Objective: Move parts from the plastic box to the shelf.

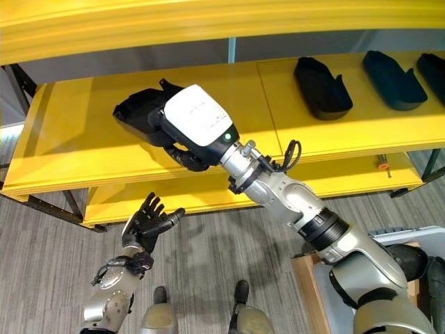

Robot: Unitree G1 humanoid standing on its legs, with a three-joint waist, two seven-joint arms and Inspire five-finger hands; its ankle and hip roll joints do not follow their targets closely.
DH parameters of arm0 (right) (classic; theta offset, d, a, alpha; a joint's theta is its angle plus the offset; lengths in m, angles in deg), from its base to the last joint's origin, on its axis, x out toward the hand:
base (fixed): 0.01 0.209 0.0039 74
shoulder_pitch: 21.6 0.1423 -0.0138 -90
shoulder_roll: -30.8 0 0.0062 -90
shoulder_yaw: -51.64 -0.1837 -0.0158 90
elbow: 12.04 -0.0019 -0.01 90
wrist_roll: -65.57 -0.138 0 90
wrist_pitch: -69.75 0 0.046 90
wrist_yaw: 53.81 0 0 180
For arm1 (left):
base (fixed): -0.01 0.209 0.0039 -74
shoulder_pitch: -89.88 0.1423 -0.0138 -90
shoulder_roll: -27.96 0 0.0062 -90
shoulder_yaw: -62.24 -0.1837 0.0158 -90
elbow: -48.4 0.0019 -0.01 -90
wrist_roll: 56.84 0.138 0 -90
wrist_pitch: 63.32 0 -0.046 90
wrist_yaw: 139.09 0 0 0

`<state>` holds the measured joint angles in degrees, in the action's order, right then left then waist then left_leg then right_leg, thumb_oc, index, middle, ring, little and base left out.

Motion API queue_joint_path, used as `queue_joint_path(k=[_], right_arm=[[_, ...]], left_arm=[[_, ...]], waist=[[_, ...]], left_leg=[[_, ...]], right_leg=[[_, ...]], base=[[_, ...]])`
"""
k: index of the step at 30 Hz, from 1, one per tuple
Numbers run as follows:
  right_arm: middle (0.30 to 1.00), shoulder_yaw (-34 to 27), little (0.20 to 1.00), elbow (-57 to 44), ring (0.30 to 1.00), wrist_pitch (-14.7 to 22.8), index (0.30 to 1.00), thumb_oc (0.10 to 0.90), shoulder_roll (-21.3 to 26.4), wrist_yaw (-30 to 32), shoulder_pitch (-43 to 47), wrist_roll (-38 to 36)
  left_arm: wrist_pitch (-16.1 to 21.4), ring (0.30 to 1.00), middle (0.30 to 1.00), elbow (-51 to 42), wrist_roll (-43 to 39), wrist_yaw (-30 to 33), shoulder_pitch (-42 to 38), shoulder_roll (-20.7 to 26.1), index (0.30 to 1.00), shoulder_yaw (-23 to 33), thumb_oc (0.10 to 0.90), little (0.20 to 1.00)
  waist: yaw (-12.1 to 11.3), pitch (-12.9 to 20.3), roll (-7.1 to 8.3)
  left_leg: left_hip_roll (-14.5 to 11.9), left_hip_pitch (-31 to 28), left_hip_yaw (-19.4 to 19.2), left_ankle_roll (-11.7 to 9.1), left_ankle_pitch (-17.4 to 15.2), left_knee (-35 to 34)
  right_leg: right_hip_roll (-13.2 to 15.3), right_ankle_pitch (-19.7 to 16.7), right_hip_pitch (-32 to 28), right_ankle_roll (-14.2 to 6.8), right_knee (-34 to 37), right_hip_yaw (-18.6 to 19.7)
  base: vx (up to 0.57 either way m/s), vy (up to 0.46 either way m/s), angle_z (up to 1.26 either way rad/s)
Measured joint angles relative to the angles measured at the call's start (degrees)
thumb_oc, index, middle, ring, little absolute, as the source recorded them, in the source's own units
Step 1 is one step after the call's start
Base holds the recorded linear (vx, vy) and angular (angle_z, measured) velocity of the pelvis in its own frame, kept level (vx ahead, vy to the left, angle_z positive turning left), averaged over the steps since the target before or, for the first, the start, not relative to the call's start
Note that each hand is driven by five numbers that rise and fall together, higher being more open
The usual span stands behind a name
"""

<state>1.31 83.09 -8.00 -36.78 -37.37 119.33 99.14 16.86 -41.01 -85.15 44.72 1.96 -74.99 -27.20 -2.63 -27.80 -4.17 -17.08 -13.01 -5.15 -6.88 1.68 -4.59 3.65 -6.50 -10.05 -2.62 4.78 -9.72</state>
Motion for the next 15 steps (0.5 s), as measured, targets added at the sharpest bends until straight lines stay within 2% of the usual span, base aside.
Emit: queue_joint_path(k=[1,3,5,6,7,10,15], right_arm=[[0.300,-0.06,0.300,0.05,0.300,-0.64,0.300,0.400,-0.08,-0.01,-0.88,-0.02],[0.300,-0.01,0.300,0.07,0.300,-0.99,0.300,0.400,0.37,-0.19,-2.05,0.00],[0.300,-0.01,0.300,0.07,0.300,-1.97,0.300,0.400,-0.10,-0.57,-2.59,-0.01],[0.300,-0.01,0.300,0.09,0.300,-1.86,0.300,0.400,-0.45,-0.71,-2.67,-0.01],[0.300,-0.02,0.300,0.39,0.300,-1.79,0.300,0.400,-0.82,-0.71,-2.59,-0.01],[0.300,-0.30,0.300,9.72,0.300,-2.37,0.300,0.400,-7.13,0.30,-0.77,-0.12],[0.300,-0.41,0.300,19.65,0.300,-4.90,0.300,0.400,-8.36,0.39,0.34,-1.44]], left_arm=[[-0.04,1.000,1.000,0.61,0.01,-0.30,-0.46,0.29,1.000,0.21,0.900,1.000],[-0.04,1.000,1.000,0.78,0.01,-0.37,-0.50,0.70,1.000,0.11,0.900,1.000],[0.08,1.000,1.000,0.62,0.01,-0.38,-0.02,1.96,1.000,-0.23,0.900,1.000],[0.17,1.000,1.000,0.41,0.02,-0.35,0.36,3.13,1.000,0.12,0.900,1.000],[0.33,1.000,1.000,0.44,0.03,-0.33,0.61,4.10,1.000,0.57,0.900,1.000],[0.32,1.000,1.000,0.52,0.01,-0.34,1.98,6.20,1.000,1.04,0.900,1.000],[0.31,1.000,1.000,0.67,-0.17,-0.37,2.20,6.83,1.000,-0.67,0.900,1.000]], waist=[[-0.92,0.25,1.67],[-1.31,0.83,2.98],[-1.65,1.03,2.77],[-2.16,1.04,2.73],[-3.05,1.06,2.77],[-5.19,1.12,2.73],[-8.20,1.11,2.73]], left_leg=[[2.41,-0.07,-0.78,-3.09,0.50,0.30],[5.96,0.56,-0.58,-1.24,-0.06,0.46],[8.44,0.45,0.75,0.66,-0.50,0.92],[8.76,0.46,1.01,1.08,-0.68,0.98],[9.22,0.42,0.85,1.56,-1.01,1.29],[9.42,0.25,0.38,1.91,-1.25,1.37],[9.71,1.61,0.76,1.95,-1.27,1.33]], right_leg=[[2.12,-0.66,0.39,-0.82,-0.15,1.24],[6.07,-1.08,0.77,-0.33,-1.11,1.73],[8.47,-2.22,0.65,1.09,-2.10,1.56],[8.72,-3.01,0.93,1.42,-2.74,1.61],[8.79,-4.11,1.14,0.89,-2.93,2.04],[9.10,-5.74,1.53,0.71,-3.39,2.90],[9.35,-6.09,2.30,0.41,-3.00,2.92]], base=[[0.09,0.234,-0.13],[0.09,0.174,0.14],[0.04,0.119,0.40],[0.06,0.193,0.22],[0.08,0.283,0.05],[0.04,0.157,0.00],[-0.03,0.090,0.06]])
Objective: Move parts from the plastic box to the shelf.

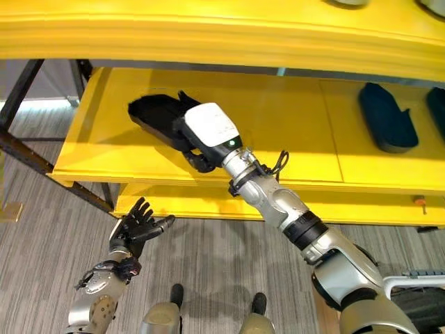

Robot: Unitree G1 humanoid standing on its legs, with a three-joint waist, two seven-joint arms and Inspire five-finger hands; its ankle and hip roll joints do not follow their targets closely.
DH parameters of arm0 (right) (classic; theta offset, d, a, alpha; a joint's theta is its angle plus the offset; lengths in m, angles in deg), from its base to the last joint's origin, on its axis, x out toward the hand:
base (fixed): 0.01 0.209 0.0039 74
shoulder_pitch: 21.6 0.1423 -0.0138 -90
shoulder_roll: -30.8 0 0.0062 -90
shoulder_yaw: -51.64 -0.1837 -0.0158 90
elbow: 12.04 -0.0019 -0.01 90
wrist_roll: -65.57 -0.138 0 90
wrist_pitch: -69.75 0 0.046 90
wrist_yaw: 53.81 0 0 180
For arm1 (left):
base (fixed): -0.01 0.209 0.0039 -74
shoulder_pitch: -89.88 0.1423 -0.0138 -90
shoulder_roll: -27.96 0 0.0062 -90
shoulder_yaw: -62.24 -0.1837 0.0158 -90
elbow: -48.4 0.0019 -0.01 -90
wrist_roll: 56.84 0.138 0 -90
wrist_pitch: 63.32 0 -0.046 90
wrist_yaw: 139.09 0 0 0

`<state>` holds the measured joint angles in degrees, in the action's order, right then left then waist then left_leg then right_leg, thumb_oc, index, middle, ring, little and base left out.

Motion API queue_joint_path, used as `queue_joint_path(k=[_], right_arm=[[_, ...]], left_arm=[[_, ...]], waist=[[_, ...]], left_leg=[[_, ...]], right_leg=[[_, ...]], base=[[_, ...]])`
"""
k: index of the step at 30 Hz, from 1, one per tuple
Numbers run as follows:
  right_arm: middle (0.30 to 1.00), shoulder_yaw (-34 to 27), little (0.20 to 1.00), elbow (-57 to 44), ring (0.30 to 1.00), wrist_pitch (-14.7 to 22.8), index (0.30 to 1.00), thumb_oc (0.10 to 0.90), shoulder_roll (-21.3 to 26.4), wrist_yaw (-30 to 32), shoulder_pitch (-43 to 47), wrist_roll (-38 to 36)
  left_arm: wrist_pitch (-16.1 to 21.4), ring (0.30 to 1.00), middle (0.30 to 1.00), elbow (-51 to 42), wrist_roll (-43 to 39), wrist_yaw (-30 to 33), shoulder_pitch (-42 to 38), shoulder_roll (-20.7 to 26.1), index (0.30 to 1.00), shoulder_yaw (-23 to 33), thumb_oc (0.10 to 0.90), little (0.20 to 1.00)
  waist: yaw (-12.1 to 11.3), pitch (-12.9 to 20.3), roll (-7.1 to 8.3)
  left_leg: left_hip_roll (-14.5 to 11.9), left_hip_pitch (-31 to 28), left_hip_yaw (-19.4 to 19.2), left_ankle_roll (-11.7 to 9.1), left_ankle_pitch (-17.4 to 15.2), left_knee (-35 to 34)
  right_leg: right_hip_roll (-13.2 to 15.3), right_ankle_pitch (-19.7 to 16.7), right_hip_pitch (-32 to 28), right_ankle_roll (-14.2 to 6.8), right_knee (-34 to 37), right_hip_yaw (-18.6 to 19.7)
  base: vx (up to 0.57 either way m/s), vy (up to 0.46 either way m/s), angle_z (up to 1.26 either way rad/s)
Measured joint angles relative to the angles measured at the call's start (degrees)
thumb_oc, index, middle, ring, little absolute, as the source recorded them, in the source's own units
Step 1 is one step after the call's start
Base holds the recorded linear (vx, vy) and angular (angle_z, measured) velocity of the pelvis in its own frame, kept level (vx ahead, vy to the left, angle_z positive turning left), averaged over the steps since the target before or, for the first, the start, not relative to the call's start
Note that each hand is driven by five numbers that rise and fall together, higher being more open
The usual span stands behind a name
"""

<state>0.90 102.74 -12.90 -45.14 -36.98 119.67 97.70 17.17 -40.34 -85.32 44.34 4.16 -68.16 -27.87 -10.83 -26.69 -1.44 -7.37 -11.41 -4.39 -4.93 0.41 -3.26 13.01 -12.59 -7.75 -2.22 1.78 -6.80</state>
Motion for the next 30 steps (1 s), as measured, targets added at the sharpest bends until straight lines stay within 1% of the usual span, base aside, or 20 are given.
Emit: queue_joint_path(k=[1,4,5,6,7,8,10,11,14,15,17,19,22,24,25,26,28,30], right_arm=[[0.300,-0.02,0.300,4.25,0.300,-1.19,0.300,0.400,-0.36,0.34,0.56,-0.88],[0.300,-0.03,0.300,9.24,0.300,-1.99,0.300,0.400,-0.32,1.11,1.90,-1.92],[0.300,-0.06,0.300,10.25,0.300,-2.93,0.300,0.400,-0.11,1.25,2.21,-2.29],[0.300,0.07,0.300,12.02,0.300,-2.78,0.300,0.400,0.16,2.12,2.90,-3.17],[0.300,0.09,0.300,14.51,0.300,-2.60,0.300,0.400,0.35,2.78,4.37,-3.19],[0.300,-0.24,0.300,15.73,0.300,-3.27,0.300,0.400,0.87,3.29,5.33,-3.46],[0.300,-0.93,0.300,19.62,0.300,-3.28,0.300,0.400,1.50,5.05,7.78,-5.05],[0.300,-1.29,0.300,22.25,0.300,-4.24,0.300,0.400,1.89,5.29,9.18,-6.62],[0.300,-1.94,0.300,23.14,0.300,-4.49,0.300,0.400,2.36,5.79,9.32,-8.08],[0.300,-2.01,0.300,23.53,0.300,-4.75,0.300,0.400,2.54,7.04,9.46,-8.91],[0.300,-2.45,0.300,24.58,0.300,-4.76,0.300,0.400,2.60,8.16,9.48,-9.99],[0.300,-4.75,0.300,27.85,0.300,-4.26,0.300,0.400,2.48,9.79,9.50,-10.76],[0.300,-7.68,0.300,31.31,0.300,-5.09,0.300,0.400,2.23,11.58,9.51,-12.89],[0.300,-9.54,0.300,32.47,0.300,-6.56,0.300,0.400,2.36,12.82,9.50,-14.38],[0.300,-9.75,0.300,32.48,0.300,-6.66,0.300,0.400,2.39,13.95,9.52,-14.43],[0.300,-9.75,0.300,32.48,0.300,-6.68,0.300,0.400,2.66,14.49,9.69,-14.50],[0.300,-8.52,0.300,32.46,0.300,-6.78,0.300,0.400,2.69,14.48,10.18,-14.54],[0.300,-7.26,0.300,32.44,0.300,-6.66,0.300,0.400,2.68,14.46,10.96,-14.47]], left_arm=[[0.00,1.000,1.000,0.06,-0.02,-0.05,-0.05,-0.01,1.000,-0.75,0.900,1.000],[0.01,1.000,1.000,0.55,-0.14,-0.09,0.01,0.70,1.000,-1.79,0.900,1.000],[0.00,1.000,1.000,0.58,-0.14,-0.09,0.09,0.72,1.000,-1.95,0.900,1.000],[0.07,1.000,1.000,0.60,-0.33,-0.10,0.00,0.74,1.000,-2.17,0.900,1.000],[0.08,1.000,1.000,0.70,-0.43,-0.10,-0.59,0.79,1.000,-2.54,0.900,1.000],[0.08,1.000,1.000,0.73,-0.47,-0.13,-1.17,0.62,1.000,-2.89,0.900,1.000],[0.32,1.000,1.000,0.90,-0.49,-0.17,-2.28,0.64,1.000,-3.39,0.900,1.000],[0.31,1.000,1.000,1.27,-0.51,-0.04,-2.91,0.51,1.000,-3.75,0.900,1.000],[0.33,1.000,1.000,1.40,-0.53,0.07,-2.83,0.35,1.000,-3.80,0.900,1.000],[0.35,1.000,1.000,1.65,-0.53,0.26,-2.77,0.33,1.000,-3.75,0.900,1.000],[0.36,1.000,1.000,1.66,-0.57,0.77,-2.97,0.04,1.000,-3.86,0.900,1.000],[0.67,1.000,1.000,1.66,-0.60,0.92,-3.46,-0.08,1.000,-4.46,0.900,1.000],[0.85,1.000,1.000,1.66,-0.61,0.93,-3.70,-0.10,1.000,-4.55,0.900,1.000],[0.86,1.000,1.000,1.66,-0.62,0.97,-3.85,-0.07,1.000,-4.99,0.900,1.000],[0.86,1.000,1.000,1.66,-0.63,0.99,-3.47,-0.04,1.000,-5.22,0.900,1.000],[0.86,1.000,1.000,1.66,-0.64,0.99,-3.53,-0.05,1.000,-5.88,0.900,1.000],[0.88,1.000,1.000,1.62,-0.66,0.95,-3.71,-0.12,1.000,-6.35,0.900,1.000],[0.89,1.000,1.000,1.63,-0.66,0.94,-4.18,-0.13,1.000,-6.31,0.900,1.000]], waist=[[-0.48,-0.03,-0.02],[-0.51,-0.12,-0.06],[-0.27,-0.26,-0.08],[-0.22,-0.40,-0.08],[-0.17,-1.12,-0.26],[-0.13,-1.90,-0.60],[-0.10,-2.96,-0.78],[0.06,-3.67,-0.87],[0.32,-3.68,-0.87],[1.49,-3.75,-0.89],[2.00,-3.76,-0.89],[2.76,-3.82,-1.05],[3.03,-3.85,-1.20],[3.45,-4.11,-2.07],[4.41,-4.10,-2.57],[4.77,-4.16,-3.34],[5.25,-4.10,-3.90],[5.46,-4.09,-3.92]], left_leg=[[0.00,0.74,0.03,-0.01,0.01,0.02],[0.02,1.77,-0.16,-0.11,0.07,0.25],[0.04,2.08,-0.18,-0.25,0.17,0.25],[0.00,2.62,-0.22,-0.28,0.18,0.65],[-0.03,2.87,-0.29,-0.30,0.16,0.98],[-0.11,3.19,-0.37,-0.43,0.25,1.05],[-0.34,4.94,-0.33,-0.88,0.57,1.45],[-0.67,6.10,-0.33,-1.30,0.85,1.68],[-1.04,7.21,-0.38,-1.56,1.05,1.66],[-1.38,8.17,-0.40,-1.79,1.44,1.36],[-1.62,8.62,-0.88,-2.02,1.96,1.14],[-1.64,9.47,-0.90,-2.07,2.36,0.93],[-1.62,10.35,-1.35,-2.12,2.63,0.90],[-1.63,10.36,-1.45,-2.13,2.69,0.84],[-1.64,10.37,-1.47,-2.13,2.72,0.78],[-1.64,10.36,-1.51,-2.15,2.78,0.70],[-1.68,10.46,-1.58,-2.23,2.97,0.49],[-1.72,10.76,-1.66,-2.31,3.49,-0.08]], right_leg=[[0.00,0.00,0.51,0.00,0.45,-0.06],[-0.01,-0.01,1.14,0.00,1.28,-0.09],[-0.03,-0.01,1.18,0.00,1.81,-0.30],[-0.08,-0.02,1.37,-0.01,2.17,-0.51],[-0.11,-0.03,1.32,-0.02,2.45,-0.73],[-0.23,-0.03,1.53,-0.02,2.62,-0.75],[-0.44,-0.41,3.11,-0.14,2.78,-0.89],[-0.78,-0.61,3.97,-0.30,3.07,-1.28],[-1.14,-0.62,5.23,-0.29,3.07,-1.32],[-1.46,-0.62,6.27,-0.29,3.07,-1.42],[-1.68,-0.62,7.14,-0.29,3.07,-1.40],[-1.71,-0.62,8.11,-0.28,3.08,-1.46],[-1.70,-0.62,9.28,-0.28,3.08,-1.58],[-1.71,-0.62,9.36,-0.28,3.08,-1.66],[-1.71,-0.62,9.41,-0.28,3.09,-1.69],[-1.74,-0.62,9.50,-0.28,3.09,-1.73],[-1.84,-0.61,9.83,-0.29,3.11,-1.71],[-1.91,-0.61,10.46,-0.29,3.11,-1.76]], base=[[-0.06,0.064,0.01],[-0.06,0.045,-0.05],[-0.05,0.032,-0.07],[-0.07,0.022,-0.06],[-0.06,0.014,-0.06],[-0.07,0.009,-0.06],[-0.03,0.003,-0.06],[-0.02,0.003,-0.06],[0.00,-0.006,-0.04],[0.00,0.000,0.00],[-0.02,-0.020,-0.09],[-0.02,-0.017,-0.06],[-0.02,-0.021,-0.07],[-0.01,-0.032,-0.03],[0.00,0.000,0.00],[-0.01,-0.045,-0.03],[-0.01,-0.045,-0.05],[0.00,-0.034,-0.03]])
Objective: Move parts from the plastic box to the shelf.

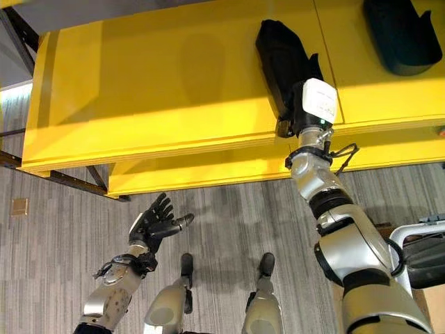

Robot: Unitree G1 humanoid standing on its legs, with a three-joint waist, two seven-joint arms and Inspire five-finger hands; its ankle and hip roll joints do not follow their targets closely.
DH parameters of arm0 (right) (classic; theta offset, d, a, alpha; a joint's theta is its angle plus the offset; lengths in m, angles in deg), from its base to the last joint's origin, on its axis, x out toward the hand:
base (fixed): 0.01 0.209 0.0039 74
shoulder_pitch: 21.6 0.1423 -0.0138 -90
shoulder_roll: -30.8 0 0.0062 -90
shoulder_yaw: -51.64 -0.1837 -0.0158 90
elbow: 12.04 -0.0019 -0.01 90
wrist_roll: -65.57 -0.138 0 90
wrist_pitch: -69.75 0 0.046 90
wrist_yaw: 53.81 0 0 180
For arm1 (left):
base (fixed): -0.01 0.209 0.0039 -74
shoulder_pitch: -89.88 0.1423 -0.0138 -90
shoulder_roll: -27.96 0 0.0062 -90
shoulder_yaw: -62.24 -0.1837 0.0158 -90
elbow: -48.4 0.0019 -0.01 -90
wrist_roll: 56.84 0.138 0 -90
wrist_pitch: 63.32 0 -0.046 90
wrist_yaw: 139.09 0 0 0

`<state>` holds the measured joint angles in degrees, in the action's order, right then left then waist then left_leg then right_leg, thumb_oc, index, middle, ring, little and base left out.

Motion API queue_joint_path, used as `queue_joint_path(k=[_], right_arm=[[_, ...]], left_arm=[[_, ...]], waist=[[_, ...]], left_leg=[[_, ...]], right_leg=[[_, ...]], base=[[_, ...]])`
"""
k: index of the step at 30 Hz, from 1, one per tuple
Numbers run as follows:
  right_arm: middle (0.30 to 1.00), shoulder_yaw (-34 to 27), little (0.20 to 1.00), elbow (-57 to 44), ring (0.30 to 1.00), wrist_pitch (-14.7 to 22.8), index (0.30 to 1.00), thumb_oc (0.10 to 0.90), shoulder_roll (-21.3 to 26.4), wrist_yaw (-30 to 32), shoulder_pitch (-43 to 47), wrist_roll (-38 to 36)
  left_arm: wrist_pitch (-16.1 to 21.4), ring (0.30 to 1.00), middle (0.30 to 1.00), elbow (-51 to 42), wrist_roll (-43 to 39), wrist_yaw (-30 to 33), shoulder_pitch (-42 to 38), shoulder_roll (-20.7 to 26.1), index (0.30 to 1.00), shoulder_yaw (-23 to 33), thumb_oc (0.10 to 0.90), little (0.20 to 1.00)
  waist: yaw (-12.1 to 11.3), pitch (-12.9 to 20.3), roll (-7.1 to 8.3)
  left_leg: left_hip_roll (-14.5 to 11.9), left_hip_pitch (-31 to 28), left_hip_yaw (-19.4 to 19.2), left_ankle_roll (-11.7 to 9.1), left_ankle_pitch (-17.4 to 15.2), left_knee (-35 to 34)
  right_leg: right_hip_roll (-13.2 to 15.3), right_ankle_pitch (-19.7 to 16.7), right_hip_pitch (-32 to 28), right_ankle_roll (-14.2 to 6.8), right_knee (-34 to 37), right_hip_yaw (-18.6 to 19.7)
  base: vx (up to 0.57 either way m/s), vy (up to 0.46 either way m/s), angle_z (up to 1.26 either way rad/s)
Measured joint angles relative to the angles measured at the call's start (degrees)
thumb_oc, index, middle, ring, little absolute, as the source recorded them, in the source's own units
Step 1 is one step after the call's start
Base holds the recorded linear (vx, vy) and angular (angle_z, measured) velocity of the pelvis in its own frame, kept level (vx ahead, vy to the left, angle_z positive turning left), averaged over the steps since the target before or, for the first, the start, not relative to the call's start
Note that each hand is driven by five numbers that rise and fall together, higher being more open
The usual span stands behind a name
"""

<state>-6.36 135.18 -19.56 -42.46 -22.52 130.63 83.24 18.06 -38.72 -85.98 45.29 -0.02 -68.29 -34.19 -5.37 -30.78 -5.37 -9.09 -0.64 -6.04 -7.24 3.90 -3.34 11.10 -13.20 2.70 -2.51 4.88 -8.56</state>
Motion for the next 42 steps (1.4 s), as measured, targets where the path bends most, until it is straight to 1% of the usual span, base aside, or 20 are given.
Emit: queue_joint_path(k=[2,8,13,15,19,24,27,32,39,42], right_arm=[[0.300,1.05,0.300,0.00,0.300,-0.01,0.300,0.400,0.05,-0.04,0.72,0.01],[0.300,4.45,0.300,0.00,0.300,0.41,0.300,0.400,-0.21,-0.81,3.01,0.04],[0.300,11.18,0.300,-0.03,0.300,1.43,0.300,0.400,0.05,-1.88,7.84,0.08],[0.300,12.95,0.300,-0.11,0.300,1.69,0.300,0.400,0.05,-2.83,9.55,0.08],[0.300,13.04,0.300,0.03,0.300,1.90,0.300,0.400,-0.07,-3.41,10.28,-0.05],[0.300,15.23,0.300,2.54,0.300,2.13,0.300,0.400,-0.34,-3.82,12.54,-1.62],[0.300,15.74,0.300,4.83,0.300,2.30,0.300,0.400,-0.40,-4.00,13.10,-3.03],[0.300,16.86,0.300,11.11,0.300,2.61,0.300,0.400,-1.00,-4.63,13.65,-5.19],[0.300,16.93,0.300,13.47,0.300,2.72,0.300,0.400,-1.33,-4.64,14.87,-7.18],[0.300,17.97,0.300,15.46,0.300,2.74,0.300,0.400,-1.47,-4.62,16.56,-7.84]], left_arm=[[0.00,1.000,1.000,0.00,0.00,0.00,-0.32,-0.02,1.000,0.00,0.900,1.000],[0.01,1.000,1.000,0.00,-2.09,0.00,-0.28,-0.06,1.000,0.02,0.900,1.000],[0.02,1.000,1.000,0.06,-2.10,0.00,0.37,0.00,1.000,0.10,0.900,1.000],[0.02,1.000,1.000,0.07,-2.10,0.01,0.73,0.00,1.000,0.11,0.900,1.000],[0.02,1.000,1.000,0.07,-2.09,0.02,0.83,-0.01,1.000,0.23,0.900,1.000],[0.02,1.000,1.000,0.06,-2.08,0.07,1.02,-0.01,1.000,1.15,0.900,1.000],[0.03,1.000,1.000,0.05,-2.07,0.15,1.00,-0.01,1.000,1.30,0.900,1.000],[0.04,1.000,1.000,0.05,-2.09,0.18,1.00,-0.03,1.000,1.51,0.900,1.000],[0.04,1.000,1.000,0.05,-2.16,0.22,1.06,-0.02,1.000,1.53,0.900,1.000],[0.35,1.000,1.000,-0.06,-2.18,0.27,0.68,-0.01,1.000,1.59,0.900,1.000]], waist=[[0.29,0.00,0.00],[0.01,0.00,-0.01],[-0.18,0.00,0.00],[-0.87,0.00,0.00],[-1.38,0.00,0.00],[-1.91,0.02,0.04],[-2.65,0.03,0.05],[-2.96,0.03,0.08],[-3.46,0.04,0.09],[-3.89,0.08,0.17]], left_leg=[[-0.06,0.38,0.11,-0.02,0.28,-0.10],[-0.13,0.52,0.16,-0.08,0.59,-0.13],[-0.41,0.62,0.25,-0.29,0.87,-0.14],[-0.83,0.65,0.33,-0.32,0.91,-0.14],[-0.96,0.87,0.63,-0.40,1.12,-0.13],[-0.93,1.46,0.95,-0.49,1.42,0.02],[-0.95,1.59,0.99,-0.44,1.57,0.03],[-0.94,2.46,1.92,-0.44,1.89,0.05],[-0.93,2.67,2.00,-0.45,1.88,0.13],[-0.83,4.53,2.09,-0.45,1.90,0.92]], right_leg=[[-0.03,0.00,0.24,0.00,0.00,-0.09],[-0.09,0.00,0.27,0.00,0.00,-0.14],[-0.34,0.00,0.29,0.00,0.00,-0.23],[-0.77,0.00,0.33,0.00,0.00,-0.25],[-0.88,0.00,0.34,0.01,0.00,-0.38],[-0.85,0.01,0.66,0.02,0.00,-0.59],[-0.85,0.01,0.78,0.02,0.00,-0.69],[-0.83,0.02,0.96,0.02,0.00,-1.58],[-0.80,0.02,1.10,0.02,0.00,-1.70],[-0.69,0.03,2.50,0.03,0.00,-1.75]], base=[[0.00,-0.031,0.04],[0.00,0.000,0.00],[0.00,0.000,0.00],[0.00,0.000,0.00],[0.01,0.007,0.02],[0.01,0.014,0.02],[0.00,0.000,0.00],[0.02,0.020,0.09],[0.01,0.008,0.00],[0.00,0.000,0.00]])
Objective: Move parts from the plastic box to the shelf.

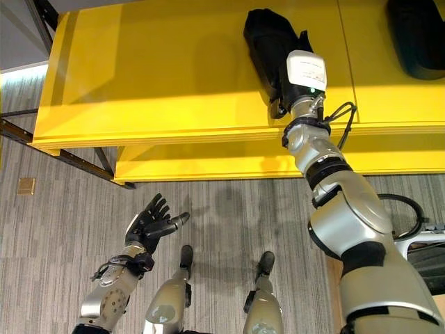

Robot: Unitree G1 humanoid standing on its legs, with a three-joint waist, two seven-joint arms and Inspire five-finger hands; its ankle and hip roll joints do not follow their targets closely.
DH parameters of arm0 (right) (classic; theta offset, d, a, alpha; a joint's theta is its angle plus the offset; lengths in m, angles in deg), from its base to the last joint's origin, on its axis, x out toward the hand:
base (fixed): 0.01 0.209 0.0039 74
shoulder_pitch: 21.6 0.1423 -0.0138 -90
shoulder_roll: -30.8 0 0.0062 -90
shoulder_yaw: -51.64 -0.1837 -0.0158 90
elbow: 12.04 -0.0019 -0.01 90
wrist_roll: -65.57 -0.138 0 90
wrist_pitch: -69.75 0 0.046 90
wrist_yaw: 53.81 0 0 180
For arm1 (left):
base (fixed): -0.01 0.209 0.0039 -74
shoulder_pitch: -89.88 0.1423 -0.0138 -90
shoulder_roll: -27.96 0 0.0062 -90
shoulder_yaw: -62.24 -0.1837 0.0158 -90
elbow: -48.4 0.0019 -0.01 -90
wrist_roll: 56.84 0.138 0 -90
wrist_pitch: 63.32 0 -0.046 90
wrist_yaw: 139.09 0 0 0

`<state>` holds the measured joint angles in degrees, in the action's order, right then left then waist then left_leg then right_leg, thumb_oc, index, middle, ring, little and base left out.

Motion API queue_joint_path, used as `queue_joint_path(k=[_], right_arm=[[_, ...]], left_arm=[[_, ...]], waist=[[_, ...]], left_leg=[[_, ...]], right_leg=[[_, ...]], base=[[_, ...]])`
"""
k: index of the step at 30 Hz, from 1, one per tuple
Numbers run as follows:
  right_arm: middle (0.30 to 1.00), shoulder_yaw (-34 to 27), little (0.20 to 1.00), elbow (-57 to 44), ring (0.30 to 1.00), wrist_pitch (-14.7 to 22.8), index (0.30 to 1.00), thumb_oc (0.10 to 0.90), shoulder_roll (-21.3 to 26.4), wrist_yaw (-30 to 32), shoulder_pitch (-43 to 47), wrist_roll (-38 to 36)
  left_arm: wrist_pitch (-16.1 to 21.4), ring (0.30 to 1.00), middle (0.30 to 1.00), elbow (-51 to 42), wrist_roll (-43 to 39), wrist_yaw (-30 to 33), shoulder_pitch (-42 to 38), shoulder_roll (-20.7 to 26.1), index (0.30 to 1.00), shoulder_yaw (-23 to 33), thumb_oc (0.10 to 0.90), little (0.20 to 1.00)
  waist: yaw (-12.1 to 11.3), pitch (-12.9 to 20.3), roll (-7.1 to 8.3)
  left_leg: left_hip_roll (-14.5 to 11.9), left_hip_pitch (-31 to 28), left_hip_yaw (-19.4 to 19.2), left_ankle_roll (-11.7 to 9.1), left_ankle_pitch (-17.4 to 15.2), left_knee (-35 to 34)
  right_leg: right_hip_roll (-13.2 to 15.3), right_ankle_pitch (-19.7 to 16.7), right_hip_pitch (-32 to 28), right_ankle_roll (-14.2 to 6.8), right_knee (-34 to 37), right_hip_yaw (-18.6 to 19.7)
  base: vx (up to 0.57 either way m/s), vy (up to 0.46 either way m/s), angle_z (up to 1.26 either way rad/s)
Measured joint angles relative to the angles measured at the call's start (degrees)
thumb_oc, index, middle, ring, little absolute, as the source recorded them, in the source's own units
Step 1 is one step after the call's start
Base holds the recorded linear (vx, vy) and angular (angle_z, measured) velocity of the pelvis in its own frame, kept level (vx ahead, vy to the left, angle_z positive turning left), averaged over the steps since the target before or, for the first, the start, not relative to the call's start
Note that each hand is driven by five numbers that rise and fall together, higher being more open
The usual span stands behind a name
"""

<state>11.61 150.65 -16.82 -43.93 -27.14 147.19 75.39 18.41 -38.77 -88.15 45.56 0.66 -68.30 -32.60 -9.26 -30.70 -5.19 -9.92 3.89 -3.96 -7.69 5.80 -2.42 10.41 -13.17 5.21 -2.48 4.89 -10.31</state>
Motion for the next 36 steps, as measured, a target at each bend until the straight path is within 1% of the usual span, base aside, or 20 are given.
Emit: queue_joint_path(k=[5,13,15,17,20,21,26,30,33,34,35,36], right_arm=[[0.300,1.54,0.300,0.24,0.300,0.01,0.300,0.400,0.13,0.04,0.59,-1.26],[0.300,1.75,0.300,0.24,0.300,0.02,0.300,0.400,-0.05,0.04,1.03,-2.15],[0.300,1.65,0.300,0.24,0.300,0.03,0.300,0.400,-0.06,0.07,1.62,-2.75],[0.300,0.60,0.300,0.32,0.300,0.02,0.300,0.400,-0.19,0.13,1.61,-3.59],[0.300,-3.53,0.300,2.56,0.300,-0.32,0.300,0.400,-1.71,1.17,1.64,-5.10],[0.300,-4.00,0.300,2.57,0.300,-0.59,0.300,0.400,-1.95,1.48,1.59,-5.58],[0.300,-4.19,0.300,2.56,0.300,-0.83,0.300,0.400,-2.30,1.89,1.60,-5.57],[0.300,-5.83,0.300,2.60,0.300,-0.90,0.300,0.400,-2.36,1.94,1.59,-5.86],[0.300,-5.94,0.300,2.60,0.300,-1.27,0.300,0.400,-2.36,2.39,1.60,-6.07],[0.344,-5.92,0.344,2.60,0.344,-1.27,0.344,0.431,-2.36,2.40,1.60,-6.07],[0.424,-5.83,0.424,2.60,0.424,-1.28,0.424,0.488,-2.37,2.40,1.59,-6.06],[0.693,-5.83,0.693,2.60,0.693,-1.28,0.693,0.680,-2.38,2.40,1.60,-6.06]], left_arm=[[0.02,1.000,1.000,0.00,-0.10,0.09,0.23,-0.01,1.000,-0.09,0.900,1.000],[0.09,1.000,1.000,0.01,-0.85,0.19,0.06,0.00,1.000,-0.09,0.900,1.000],[0.85,1.000,1.000,0.00,-2.10,1.05,0.00,-0.01,1.000,-0.13,0.900,1.000],[1.12,1.000,1.000,0.00,-2.14,1.33,0.07,0.00,1.000,-0.08,0.900,1.000],[1.16,1.000,1.000,0.02,-2.21,1.41,-0.04,0.00,1.000,-0.11,0.900,1.000],[1.16,1.000,1.000,0.02,-2.21,1.42,-0.08,0.03,1.000,-0.10,0.900,1.000],[1.18,1.000,1.000,0.02,-2.23,1.42,0.03,0.03,1.000,-0.09,0.900,1.000],[1.19,1.000,1.000,0.02,-2.25,1.42,0.03,0.10,1.000,-0.09,0.900,1.000],[1.20,1.000,1.000,0.02,-2.26,1.42,0.02,0.15,1.000,-0.07,0.900,1.000],[1.20,1.000,1.000,0.02,-2.27,1.41,0.03,0.15,1.000,-0.07,0.900,1.000],[1.20,1.000,1.000,0.02,-2.26,1.42,0.05,0.16,1.000,-0.07,0.900,1.000],[1.20,1.000,1.000,0.02,-2.26,1.42,0.08,0.16,1.000,-0.07,0.900,1.000]], waist=[[-0.39,0.00,0.00],[-0.77,0.00,0.00],[-0.77,0.01,0.00],[-0.81,0.02,0.00],[-0.82,0.02,-0.01],[-0.78,0.02,-0.01],[-0.80,0.05,-0.05],[-0.80,0.06,-0.08],[-0.75,0.07,-0.09],[-0.75,0.07,-0.09],[-0.77,0.07,-0.10],[-0.76,0.08,-0.10]], left_leg=[[-0.01,1.56,0.74,-0.05,-0.01,0.65],[0.14,2.38,1.20,-0.08,-0.06,1.25],[0.16,3.52,1.27,-0.12,-0.07,1.79],[0.16,4.13,1.31,-0.33,-0.24,2.44],[0.16,4.23,1.27,-0.35,-0.31,2.58],[0.18,4.23,1.26,-0.35,-0.32,2.58],[0.20,4.23,1.25,-0.35,-0.32,2.63],[0.34,4.41,1.26,-0.29,-0.41,2.98],[0.45,4.85,1.38,-0.24,-0.50,3.54],[0.45,4.99,1.44,-0.19,-0.58,3.72],[0.45,5.18,1.50,-0.23,-0.70,4.15],[0.45,5.22,1.50,-0.25,-0.73,4.29]], right_leg=[[0.01,0.00,0.81,0.01,0.00,-0.53],[0.19,0.00,0.99,0.01,0.00,-1.07],[0.21,-0.01,1.83,0.01,0.00,-1.09],[0.21,-0.02,2.16,0.01,0.00,-1.08],[0.23,-0.14,2.24,0.08,-0.01,-1.07],[0.25,-0.14,2.25,0.09,-0.01,-1.07],[0.30,-0.26,2.25,0.09,-0.01,-1.10],[0.44,-0.51,2.25,0.31,-0.01,-1.15],[0.54,-0.68,2.32,0.53,-0.01,-1.17],[0.55,-0.69,2.33,0.54,-0.01,-1.19],[0.55,-0.69,2.33,0.55,-0.01,-1.20],[0.56,-0.68,2.33,0.55,-0.01,-1.19]], base=[[0.03,0.016,0.06],[0.00,0.008,0.03],[0.00,0.000,0.00],[0.00,0.000,0.00],[0.00,0.000,0.00],[0.00,0.000,0.00],[0.00,0.000,0.00],[0.00,0.000,0.00],[0.00,0.000,0.00],[0.00,0.000,0.00],[0.00,0.000,0.00],[0.00,0.000,0.00]])
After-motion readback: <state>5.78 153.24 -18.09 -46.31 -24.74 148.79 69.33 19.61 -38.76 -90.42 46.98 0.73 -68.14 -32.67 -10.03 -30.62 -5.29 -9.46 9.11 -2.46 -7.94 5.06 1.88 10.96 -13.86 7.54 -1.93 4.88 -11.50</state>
